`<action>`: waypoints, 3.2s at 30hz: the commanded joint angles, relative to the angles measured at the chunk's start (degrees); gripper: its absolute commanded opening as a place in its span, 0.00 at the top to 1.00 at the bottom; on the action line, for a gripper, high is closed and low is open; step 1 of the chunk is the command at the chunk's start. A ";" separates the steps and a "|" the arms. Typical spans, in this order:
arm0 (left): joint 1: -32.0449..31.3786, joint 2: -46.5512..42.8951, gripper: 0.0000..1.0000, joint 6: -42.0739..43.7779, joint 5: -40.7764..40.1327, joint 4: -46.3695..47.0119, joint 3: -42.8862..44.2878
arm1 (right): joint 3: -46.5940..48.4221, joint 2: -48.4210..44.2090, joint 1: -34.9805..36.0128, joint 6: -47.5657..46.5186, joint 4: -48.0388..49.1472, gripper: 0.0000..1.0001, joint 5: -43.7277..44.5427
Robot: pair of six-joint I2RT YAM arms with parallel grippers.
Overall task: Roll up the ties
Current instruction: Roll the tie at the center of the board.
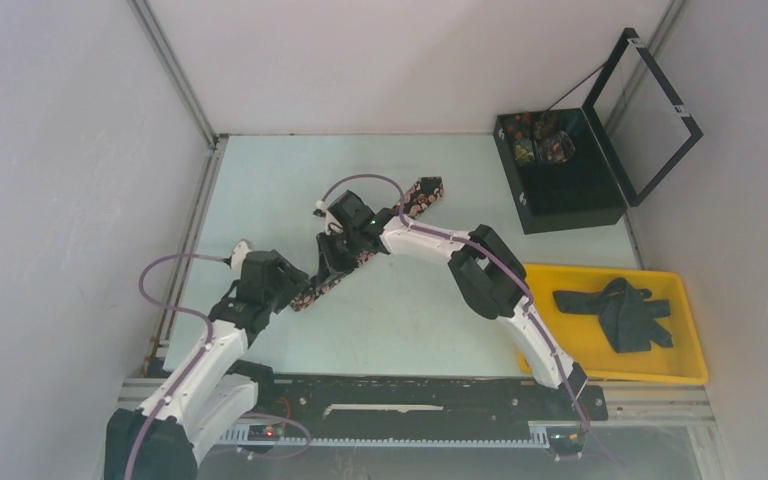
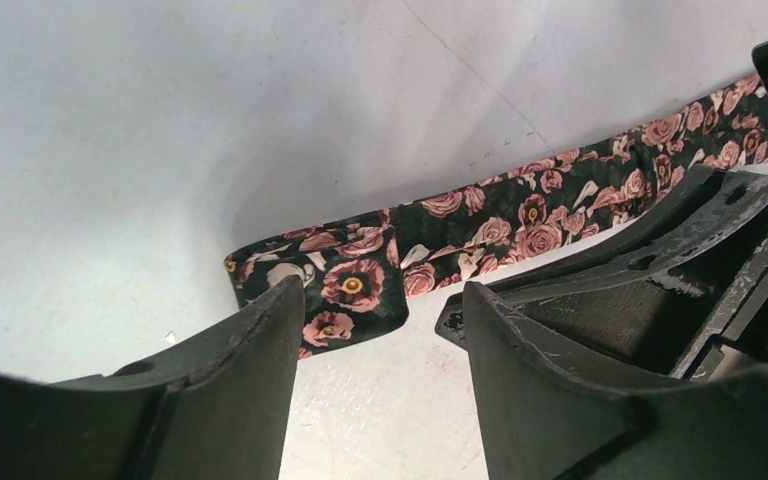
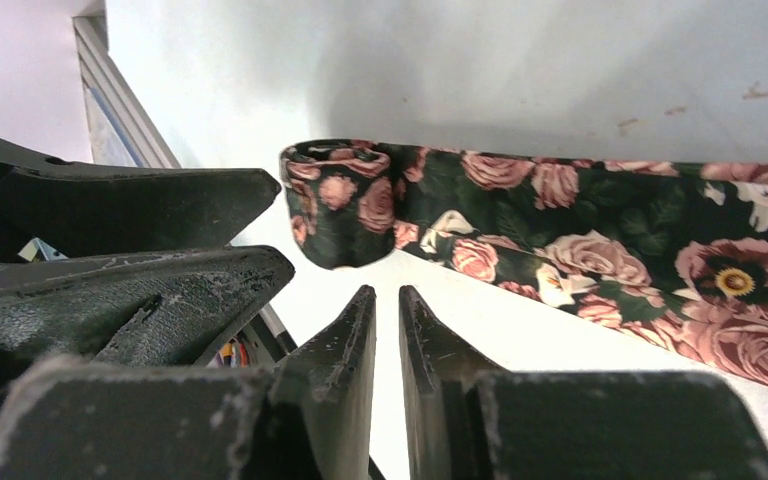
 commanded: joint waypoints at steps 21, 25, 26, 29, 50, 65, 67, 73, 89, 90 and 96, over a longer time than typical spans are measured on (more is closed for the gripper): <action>3.37 -18.67 0.35 2.70 -8.37 -16.78 0.01 | 17.84 4.77 3.69 -0.28 -5.69 0.82 -0.58; 3.41 -17.79 0.37 2.80 -8.25 -16.54 0.03 | 19.44 6.27 3.74 -0.29 -6.45 0.82 -0.66; 3.41 -17.57 0.38 2.87 -8.17 -16.38 -0.05 | 19.51 6.59 3.74 -0.29 -6.45 0.82 -0.76; 3.48 -16.85 0.38 2.97 -8.01 -15.90 -0.31 | 19.52 7.32 3.87 -0.34 -6.40 0.82 -0.85; 4.20 -13.70 0.44 4.52 -3.99 -10.86 -2.74 | 16.48 8.79 2.18 -0.86 -5.21 0.84 -0.51; 5.54 -8.86 0.45 7.25 0.24 -4.70 -3.94 | 12.71 9.23 0.80 -0.26 -2.38 0.85 -1.30; 5.64 -8.25 0.45 7.44 0.83 -3.55 -4.17 | 12.31 9.31 0.64 -0.17 -2.08 0.85 -1.39; 5.80 -6.50 0.45 7.96 1.97 -1.34 -4.91 | 11.58 9.70 0.27 0.12 -1.39 0.85 -1.76; 6.77 0.09 0.47 8.31 6.29 5.96 -7.89 | 10.88 10.45 -0.28 0.24 -0.87 0.86 -2.02; 6.80 0.42 0.47 8.33 6.39 6.19 -7.94 | 10.90 10.52 -0.35 0.24 -0.86 0.86 -2.05; 7.01 3.14 0.47 7.52 7.60 8.28 -8.27 | 10.90 10.64 -0.59 0.10 -1.11 0.86 -2.05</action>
